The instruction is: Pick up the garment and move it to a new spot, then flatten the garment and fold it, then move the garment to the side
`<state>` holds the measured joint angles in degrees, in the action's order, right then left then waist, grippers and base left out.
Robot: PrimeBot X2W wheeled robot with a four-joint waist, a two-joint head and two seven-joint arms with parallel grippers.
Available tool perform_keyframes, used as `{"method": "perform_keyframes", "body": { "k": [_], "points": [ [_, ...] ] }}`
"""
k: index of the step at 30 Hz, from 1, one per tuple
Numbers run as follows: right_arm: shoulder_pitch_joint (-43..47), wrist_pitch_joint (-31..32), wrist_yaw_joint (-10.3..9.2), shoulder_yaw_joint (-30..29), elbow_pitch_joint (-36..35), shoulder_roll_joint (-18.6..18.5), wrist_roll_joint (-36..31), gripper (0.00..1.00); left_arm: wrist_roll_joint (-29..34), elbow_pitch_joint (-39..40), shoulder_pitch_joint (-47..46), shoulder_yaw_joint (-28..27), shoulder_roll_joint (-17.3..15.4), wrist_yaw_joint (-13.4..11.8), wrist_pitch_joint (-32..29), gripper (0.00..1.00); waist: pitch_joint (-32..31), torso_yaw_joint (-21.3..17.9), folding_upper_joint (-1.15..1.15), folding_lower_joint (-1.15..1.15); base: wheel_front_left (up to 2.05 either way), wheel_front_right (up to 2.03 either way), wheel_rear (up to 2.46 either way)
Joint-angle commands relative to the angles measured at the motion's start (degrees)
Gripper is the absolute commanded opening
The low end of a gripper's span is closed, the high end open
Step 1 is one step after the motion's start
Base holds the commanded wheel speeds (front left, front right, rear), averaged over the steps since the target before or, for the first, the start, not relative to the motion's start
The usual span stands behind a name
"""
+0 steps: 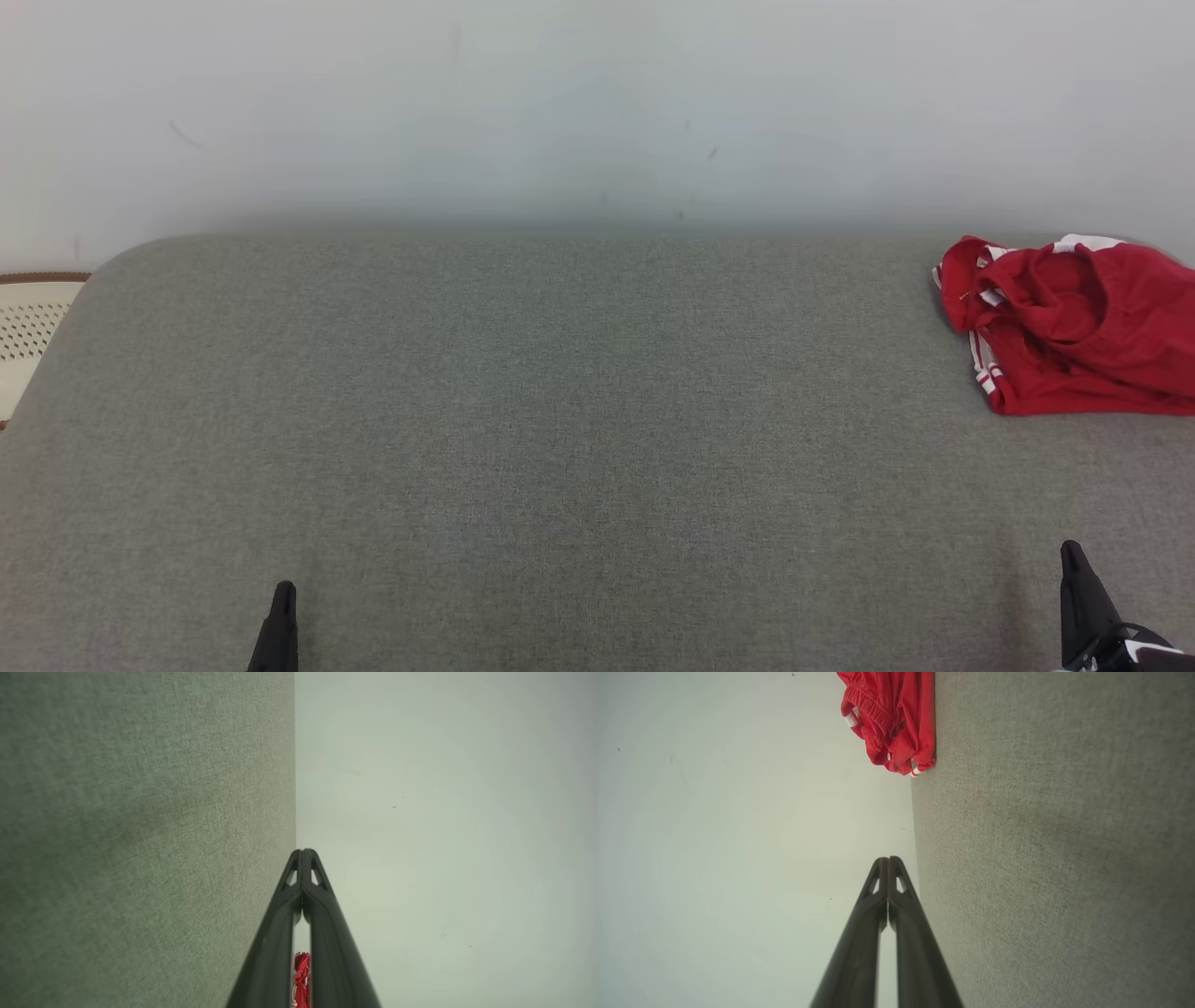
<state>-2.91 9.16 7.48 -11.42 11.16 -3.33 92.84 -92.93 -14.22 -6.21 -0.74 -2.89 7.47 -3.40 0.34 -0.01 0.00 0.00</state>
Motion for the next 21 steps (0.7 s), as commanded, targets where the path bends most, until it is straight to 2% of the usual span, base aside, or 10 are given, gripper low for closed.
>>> {"method": "perform_keyframes", "body": {
  "k": [1, 21],
  "points": [
    [-0.18, 0.3, 0.02, -0.15, 0.09, 0.13, -0.05, 0.0, -0.19, -0.09, -0.57, -0.05, 0.04, 0.18, -0.01, 0.0, 0.0, 0.0, 0.0, 0.0, 0.0, 0.0, 0.0],
    [-0.23, 0.39, 0.02, -0.31, 0.1, 0.27, -0.25, 0.0, -0.2, -0.08, -0.56, -0.04, 0.04, 0.18, 0.0, 0.0, 0.0, 0.0, 0.0, 0.0, 0.0, 0.0, 0.0]
  ]
}}
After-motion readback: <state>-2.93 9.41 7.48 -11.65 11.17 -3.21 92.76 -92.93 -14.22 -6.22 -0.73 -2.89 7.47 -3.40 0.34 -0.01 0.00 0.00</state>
